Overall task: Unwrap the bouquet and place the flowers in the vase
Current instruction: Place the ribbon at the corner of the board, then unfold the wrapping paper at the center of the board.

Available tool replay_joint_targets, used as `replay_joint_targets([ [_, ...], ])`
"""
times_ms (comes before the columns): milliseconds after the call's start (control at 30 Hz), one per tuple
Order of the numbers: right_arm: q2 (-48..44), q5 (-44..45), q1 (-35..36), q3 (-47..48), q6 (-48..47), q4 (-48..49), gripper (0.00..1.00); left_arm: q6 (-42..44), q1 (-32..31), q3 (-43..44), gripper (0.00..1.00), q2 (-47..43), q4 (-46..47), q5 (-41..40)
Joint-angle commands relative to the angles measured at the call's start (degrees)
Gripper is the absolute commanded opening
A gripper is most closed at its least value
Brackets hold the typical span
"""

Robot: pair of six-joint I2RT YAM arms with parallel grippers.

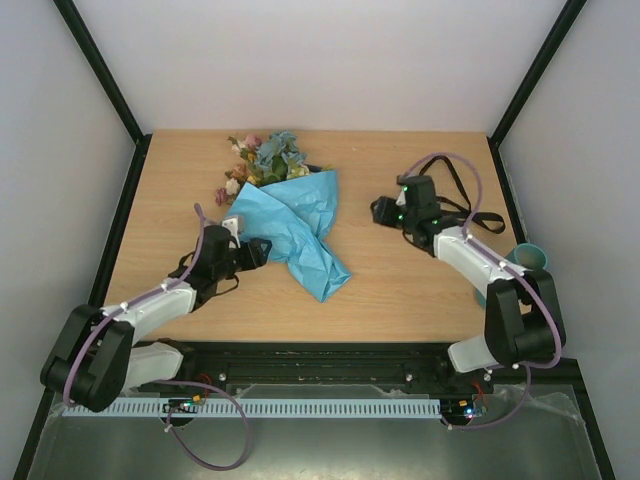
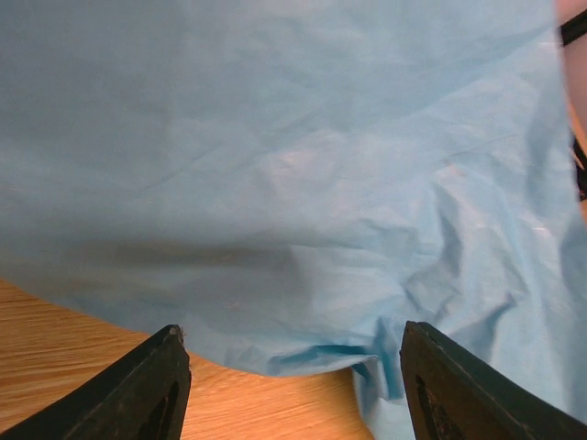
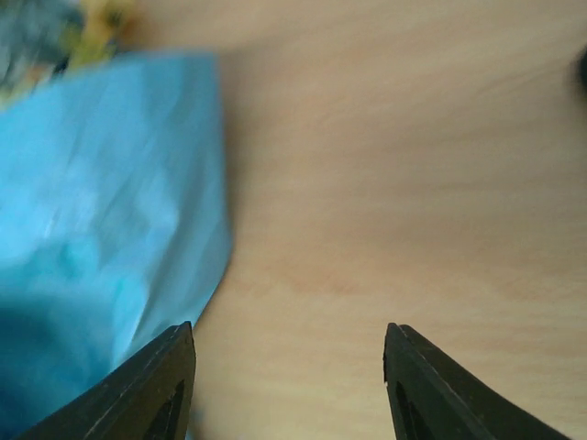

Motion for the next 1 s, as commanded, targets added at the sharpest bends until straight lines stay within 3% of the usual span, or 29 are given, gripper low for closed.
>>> replay_joint_targets([
  [0, -2.36, -9.35, 5.33, -6.25, -1.42, 6.61, 0.57, 1.49, -1.87, 0.70, 0.65, -3.58, -0.71, 1.03],
  [200, 0.56, -11.91, 11.13, -10.72, -1.83, 10.43, 0.55, -1.35, -3.63, 3.23, 0.69, -7.25, -4.20, 2.22],
  [433, 0.72, -10.27, 16.48, -11.93, -1.72, 11.13, 0.43, -1.91, -3.84, 11.19, 0.73, -12.44, -16.80, 1.55],
  [667, 0.81, -8.70, 19.77, -12.47, -0.71, 10.30, 0.36, -2.45, -3.84, 14.03, 0.79, -17.54, -22.99, 1.14],
  [967, -2.58, -10.34, 24.07, -13.02, 1.40, 10.66, 0.34, -3.11, -3.84, 17.29, 0.79, -19.62, -27.37, -0.07],
])
